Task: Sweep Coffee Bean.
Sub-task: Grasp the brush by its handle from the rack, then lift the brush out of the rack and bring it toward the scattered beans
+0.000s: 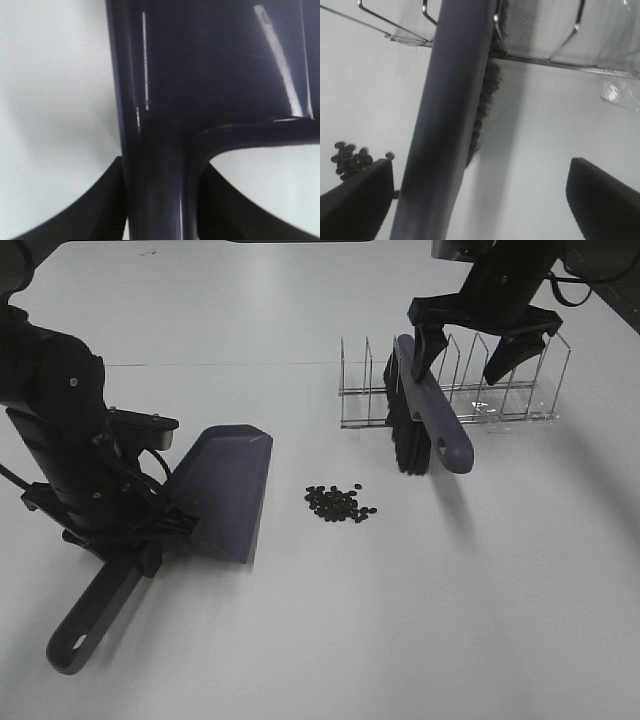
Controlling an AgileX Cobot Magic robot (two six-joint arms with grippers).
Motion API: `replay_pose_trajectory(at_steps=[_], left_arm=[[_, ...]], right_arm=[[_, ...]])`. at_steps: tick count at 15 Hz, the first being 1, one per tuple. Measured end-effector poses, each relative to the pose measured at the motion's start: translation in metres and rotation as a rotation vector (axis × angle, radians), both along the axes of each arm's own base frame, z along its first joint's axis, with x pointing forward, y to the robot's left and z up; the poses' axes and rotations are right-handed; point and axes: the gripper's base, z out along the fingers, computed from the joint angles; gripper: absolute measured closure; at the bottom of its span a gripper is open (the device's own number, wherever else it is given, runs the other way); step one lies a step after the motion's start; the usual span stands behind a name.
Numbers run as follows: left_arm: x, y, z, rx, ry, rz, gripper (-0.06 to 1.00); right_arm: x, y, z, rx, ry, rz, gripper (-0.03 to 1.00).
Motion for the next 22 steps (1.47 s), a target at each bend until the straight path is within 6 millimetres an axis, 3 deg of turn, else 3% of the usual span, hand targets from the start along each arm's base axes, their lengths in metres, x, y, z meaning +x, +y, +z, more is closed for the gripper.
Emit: replay_pose_trajectory(at_steps=[3,7,11,13,15,16,22], left_arm=[[0.000,0.000,0.000,0.000,0.001,0.000,0.60],[0.000,0.000,0.000,-0.003,-0.005,0.001,0.60],[0.001,-0.001,0.000,-0.007,-0.015,0.001,0.60],[0.001,-0.001,0.000,-0.007,-0.015,0.001,0.60],[0.002,-0.001,0.000,-0.006,-0.017,-0.001,0.60],[0.002,-0.001,0.000,-0.006,-0.017,-0.001,0.60],[0.002,-0.001,0.000,-0.006,-0.017,0.006,0.60]], right_arm=[[0.014,0.021,-0.016,-0.026,-0.011,0.018,0.14],[0.018,0.022,-0.053,-0.037,0.061,0.016,0.15],[0.017,0.025,-0.061,-0.010,0.082,0.010,0.20],[0.018,0.025,-0.060,-0.009,0.080,0.010,0.34],[0.018,0.025,-0.060,-0.010,0.081,0.007,0.61],[0.018,0.024,-0.060,-0.018,0.081,-0.003,0.66],[0.018,0.022,-0.058,-0.017,0.082,-0.065,0.67]])
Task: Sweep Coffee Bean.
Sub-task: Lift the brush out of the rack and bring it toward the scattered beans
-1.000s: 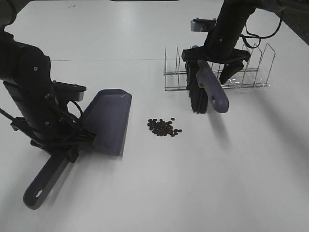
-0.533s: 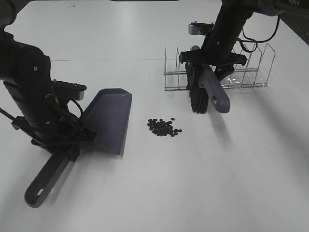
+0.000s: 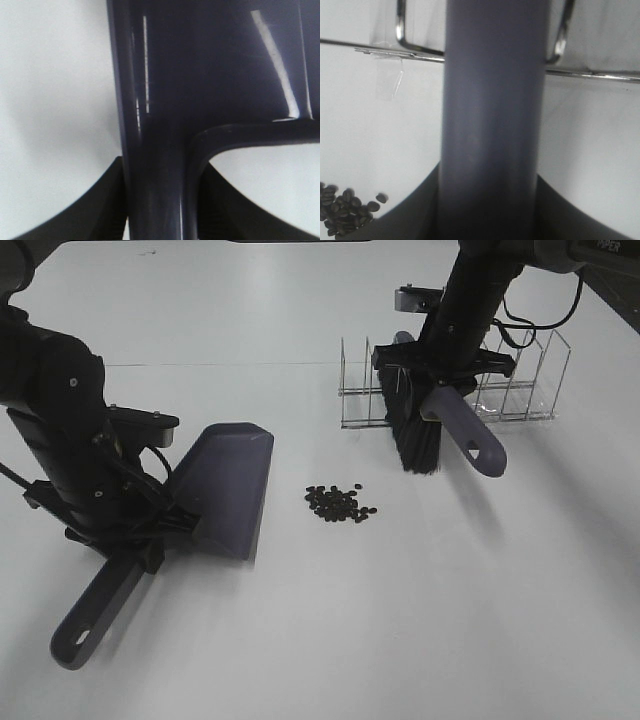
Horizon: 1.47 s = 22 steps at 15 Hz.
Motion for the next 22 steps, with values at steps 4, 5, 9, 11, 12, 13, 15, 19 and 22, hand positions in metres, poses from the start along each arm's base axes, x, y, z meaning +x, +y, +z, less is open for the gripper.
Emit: replay_pose_trajectory(at_steps=[4,5,9,11,12,13,15,19,22], left_arm=[[0.000,0.000,0.000,-0.001,0.001,0.015,0.60],[0.000,0.000,0.000,-0.001,0.001,0.031,0.60],[-0.005,-0.001,0.000,0.087,-0.003,0.075,0.60],[-0.011,-0.010,0.000,0.106,0.003,0.036,0.60],[-0.014,-0.014,0.000,0.108,0.004,0.025,0.60],[-0.015,-0.016,0.000,0.108,0.004,0.017,0.60],[-0.015,-0.015,-0.003,0.118,0.011,0.005,0.60],[-0.013,-0.016,-0.014,0.129,0.018,-0.031,0.60],[-0.013,-0.016,-0.018,0.128,0.019,-0.046,0.60]], right_arm=[[-0.034,-0.004,0.036,0.028,0.028,0.018,0.67],[-0.044,-0.007,0.052,0.024,0.013,0.021,0.67],[-0.090,-0.020,0.097,-0.037,-0.020,0.037,0.67],[-0.113,-0.021,0.101,-0.144,-0.010,0.062,0.67],[-0.121,-0.019,0.100,-0.220,-0.014,0.081,0.67],[-0.126,-0.016,0.095,-0.303,-0.011,0.106,0.67],[-0.130,-0.012,0.088,-0.409,-0.019,0.130,0.67],[-0.122,-0.006,0.053,-0.521,0.013,0.067,0.67],[-0.121,0.011,0.026,-0.535,0.043,0.078,0.67]])
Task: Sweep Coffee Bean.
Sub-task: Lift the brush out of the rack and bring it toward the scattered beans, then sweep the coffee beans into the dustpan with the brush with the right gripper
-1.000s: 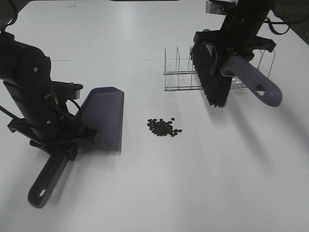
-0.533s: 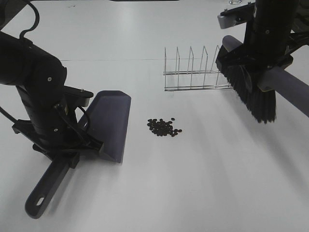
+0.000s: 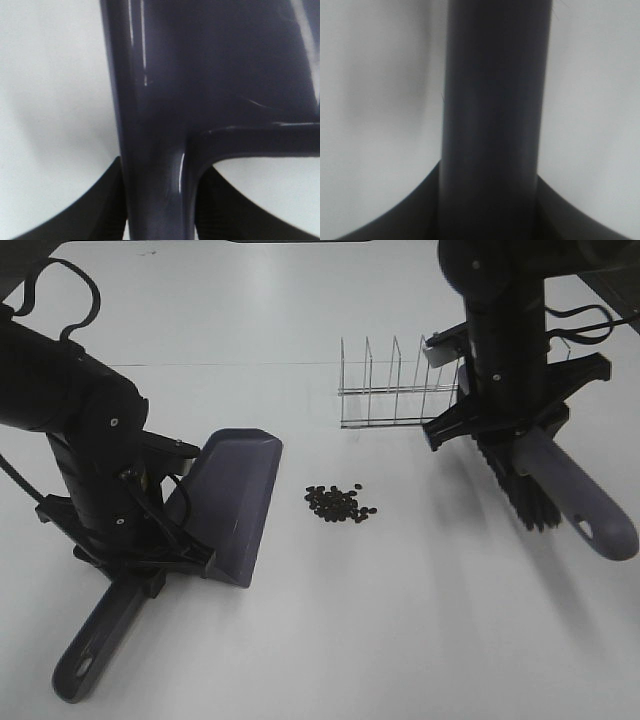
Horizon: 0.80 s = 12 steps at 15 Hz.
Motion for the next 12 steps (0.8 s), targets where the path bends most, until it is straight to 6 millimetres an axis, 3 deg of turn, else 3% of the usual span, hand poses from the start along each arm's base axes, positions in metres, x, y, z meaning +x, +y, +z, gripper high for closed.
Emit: replay_pose_trajectory(at_steps=[4,12], left_arm=[[0.001,-0.001,0.000,-0.006,-0.007,-0.011,0.60],[0.001,-0.001,0.000,-0.006,-0.006,-0.029,0.60]], right_arm=[[-0.011,0.046,-0.045,0.017,0.056,0.062,0.67],[0.003,0.112,-0.078,0.381,0.169,-0.120,0.67]])
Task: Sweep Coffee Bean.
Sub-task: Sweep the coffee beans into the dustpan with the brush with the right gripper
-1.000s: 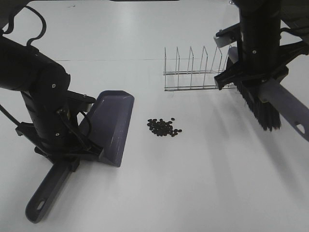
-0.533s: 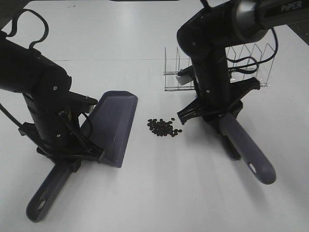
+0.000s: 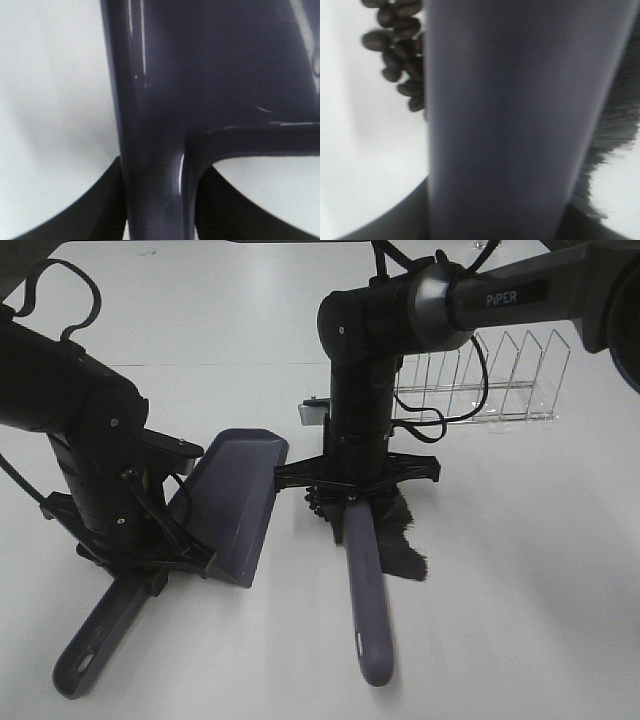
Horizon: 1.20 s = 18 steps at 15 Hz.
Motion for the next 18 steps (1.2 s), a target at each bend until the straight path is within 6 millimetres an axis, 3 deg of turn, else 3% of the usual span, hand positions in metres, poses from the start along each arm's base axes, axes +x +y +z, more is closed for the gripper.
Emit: replay_pose_trajectory(at_steps=[6,10,18], left_arm=[[0.000,0.000,0.000,-0.002,-0.002,-0.005,0.60],[0.000,0.000,0.000,-0.002,-0.002,-0.005,0.60],[0.001,-0.001,0.000,-0.009,-0.012,-0.008,0.60]], right_arm=[[0.017,0.042,0.021,0.353,-0.008,-0.078,0.67],[0.021,0.045,0.026,0.372,-0.014,-0.074,0.67],[0.028,0.049,0.053,0.373,-0.029,-0.017,0.67]])
